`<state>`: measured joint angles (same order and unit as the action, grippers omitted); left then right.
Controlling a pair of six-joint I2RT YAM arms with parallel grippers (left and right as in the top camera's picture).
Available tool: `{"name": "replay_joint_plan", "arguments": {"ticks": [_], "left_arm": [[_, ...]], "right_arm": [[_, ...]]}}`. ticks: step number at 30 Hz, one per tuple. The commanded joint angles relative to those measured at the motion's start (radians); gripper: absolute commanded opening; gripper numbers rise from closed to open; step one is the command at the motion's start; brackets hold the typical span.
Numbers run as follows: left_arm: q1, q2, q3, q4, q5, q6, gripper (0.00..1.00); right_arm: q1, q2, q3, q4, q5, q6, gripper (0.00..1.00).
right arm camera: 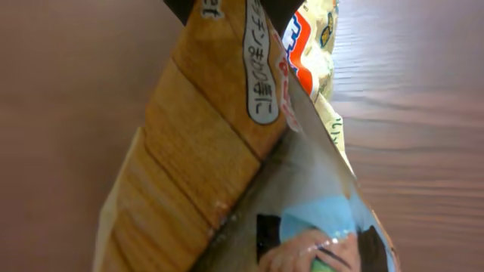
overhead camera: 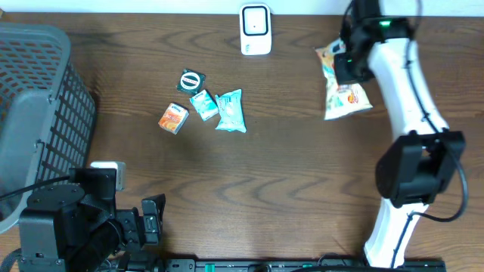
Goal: Scan the item barcode
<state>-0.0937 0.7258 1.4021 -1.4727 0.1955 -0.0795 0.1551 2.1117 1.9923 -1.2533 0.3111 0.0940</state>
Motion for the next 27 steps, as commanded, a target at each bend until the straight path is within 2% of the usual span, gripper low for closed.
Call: {"name": "replay_joint_plan", "arguments": {"ticks": [1, 4, 15, 16, 18, 19, 20, 21, 25, 27], "left_arm": [[0.0, 0.002, 0.002, 0.0, -0.01, -0.008, 0.98], [0.0, 0.002, 0.002, 0.0, -0.01, -0.008, 0.98], [0.0, 0.002, 0.002, 0.0, -0.01, -0.008, 0.98], [0.0, 0.002, 0.002, 0.0, -0.01, -0.008, 0.98], [0.0, 0.002, 0.002, 0.0, -0.01, -0.008, 0.98], [0.0, 0.002, 0.002, 0.0, -0.01, -0.008, 0.98], [0.0, 0.002, 0.002, 0.0, -0.01, -0.008, 0.97], [0.0, 0.002, 0.002, 0.0, -0.01, -0.008, 0.98], [0.0, 0.002, 0.002, 0.0, -0.01, -0.008, 0.98], [0.0, 0.002, 0.002, 0.0, -0.01, -0.008, 0.98]], "right_arm": [[0.066, 0.021, -0.023, -0.021, 0.495, 0.224, 0.01], [0.119, 0.023, -0.07, -0.009, 0.567, 0.258, 0.01], [0.264, 0.023, -0.362, 0.196, 0.55, 0.275, 0.02], [0.278, 0.023, -0.373, 0.2, 0.548, 0.275, 0.07], [0.308, 0.023, -0.378, 0.196, 0.536, 0.271, 0.23], [0.328, 0.023, -0.378, 0.196, 0.518, 0.263, 0.36], [0.346, 0.022, -0.376, 0.196, 0.502, 0.263, 0.56], [0.365, 0.022, -0.371, 0.196, 0.485, 0.255, 0.66], [0.44, 0.022, -0.36, 0.209, 0.438, 0.227, 0.7], [0.479, 0.022, -0.351, 0.216, 0.437, 0.226, 0.67]]}}
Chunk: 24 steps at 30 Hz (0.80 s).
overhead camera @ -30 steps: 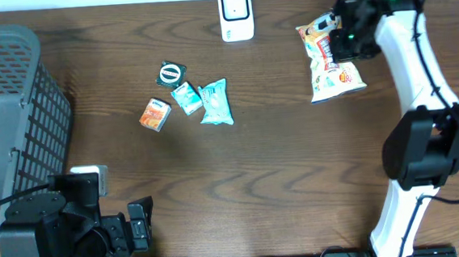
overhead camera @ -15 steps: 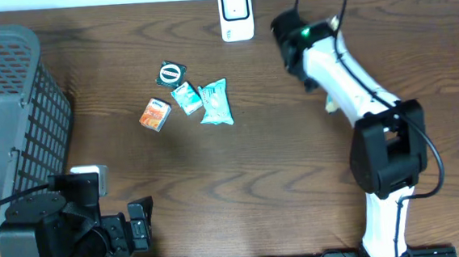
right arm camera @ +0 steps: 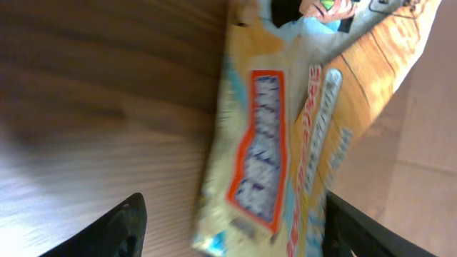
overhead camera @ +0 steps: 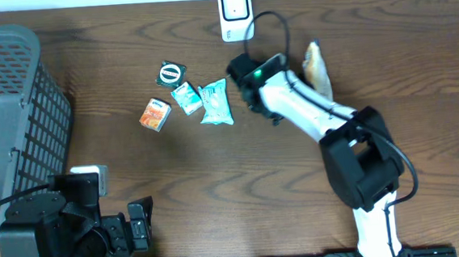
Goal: Scan the item barcode
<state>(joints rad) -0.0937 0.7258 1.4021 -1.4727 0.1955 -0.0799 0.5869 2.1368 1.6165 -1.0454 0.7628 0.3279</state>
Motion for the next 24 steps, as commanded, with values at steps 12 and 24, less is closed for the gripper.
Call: {"name": "replay_joint_plan", "arguments": {"ticks": [12, 24], "left_arm": [[0.0, 0.002, 0.002, 0.0, -0.01, -0.008, 0.98], [0.0, 0.002, 0.002, 0.0, -0.01, -0.008, 0.98]], "right_arm": [[0.095, -0.003, 0.163, -0.007, -0.224, -0.03, 0.76], [-0.31, -0.003, 0.234, -0.068, -0.793, -0.182, 0.97]]}}
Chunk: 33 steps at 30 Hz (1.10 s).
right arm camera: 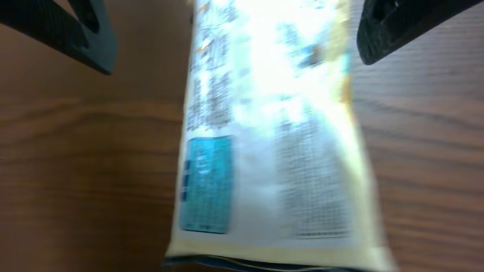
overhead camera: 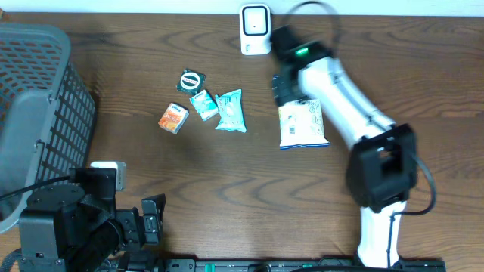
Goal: Scan the item barcode
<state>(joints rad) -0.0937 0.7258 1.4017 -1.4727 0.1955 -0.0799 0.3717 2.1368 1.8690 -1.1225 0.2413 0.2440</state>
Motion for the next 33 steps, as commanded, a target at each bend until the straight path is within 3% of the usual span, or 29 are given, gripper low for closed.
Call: {"name": "replay_joint_plan", "arguments": {"ticks": [1, 6, 14, 27, 33], "left_arm": [[0.0, 0.002, 0.003, 0.0, -0.01, -0.008, 0.98], [0.0, 0.002, 0.003, 0.0, -0.01, -0.008, 0.98], [0.0, 0.002, 0.003, 0.0, -0.01, -0.008, 0.98], [0.0, 0.002, 0.003, 0.0, -0.01, -0.008, 0.98], [0.0, 0.002, 0.003, 0.0, -0.01, -0.008, 0.98]], "right_arm": [[-0.132, -0.003, -0.029, 0.021, -0.34, -0.124, 0.98], [-0.29, 0.0, -0.111, 0.1, -0.644, -0.219, 0.99], [-0.41, 0.003, -0.301, 0.305, -0.944, -0.223, 0.99], [-0.393, 0.003, -0.485, 0.438, -0.935, -0.221, 0.99], [-0.356, 0.004, -0.547, 0.501, -0.861, -0.15, 0.95]]}}
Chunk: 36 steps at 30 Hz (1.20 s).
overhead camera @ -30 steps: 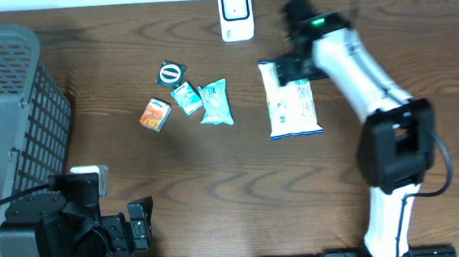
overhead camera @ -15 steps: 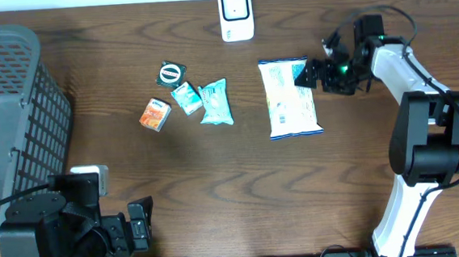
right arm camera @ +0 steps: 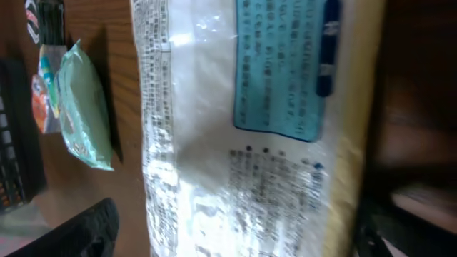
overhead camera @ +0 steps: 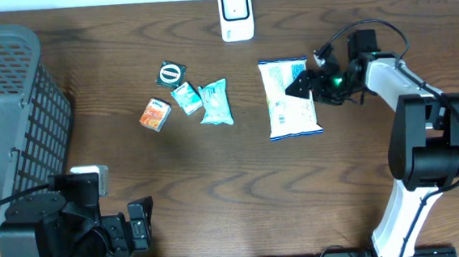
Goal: Scan the item barcode
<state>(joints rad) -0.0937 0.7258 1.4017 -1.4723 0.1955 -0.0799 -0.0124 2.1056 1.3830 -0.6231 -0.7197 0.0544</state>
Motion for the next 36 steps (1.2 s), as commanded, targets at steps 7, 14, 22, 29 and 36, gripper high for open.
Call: {"name": "replay_joint_plan", "arguments": {"ticks": [7, 14, 22, 29, 36], "left_arm": [[0.0, 0.002, 0.003, 0.0, -0.01, -0.008, 0.98], [0.0, 0.002, 0.003, -0.001, -0.01, -0.008, 0.98], [0.0, 0.002, 0.003, 0.0, -0.01, -0.008, 0.98], [0.0, 0.002, 0.003, -0.001, -0.01, -0.008, 0.98], [0.0, 0.002, 0.003, -0.001, -0.01, -0.008, 0.97]], "right_arm": [[0.102, 0.042, -0.143, 0.121, 0.188, 0.142, 0.88], [0.169, 0.042, -0.221, 0.232, 0.263, 0.201, 0.06], [0.149, 0.022, -0.179, 0.18, 0.173, 0.215, 0.01], [0.038, -0.1, -0.153, 0.269, -0.218, 0.253, 0.01], [0.006, -0.246, -0.153, 0.365, -0.26, 0.329, 0.01]]}}
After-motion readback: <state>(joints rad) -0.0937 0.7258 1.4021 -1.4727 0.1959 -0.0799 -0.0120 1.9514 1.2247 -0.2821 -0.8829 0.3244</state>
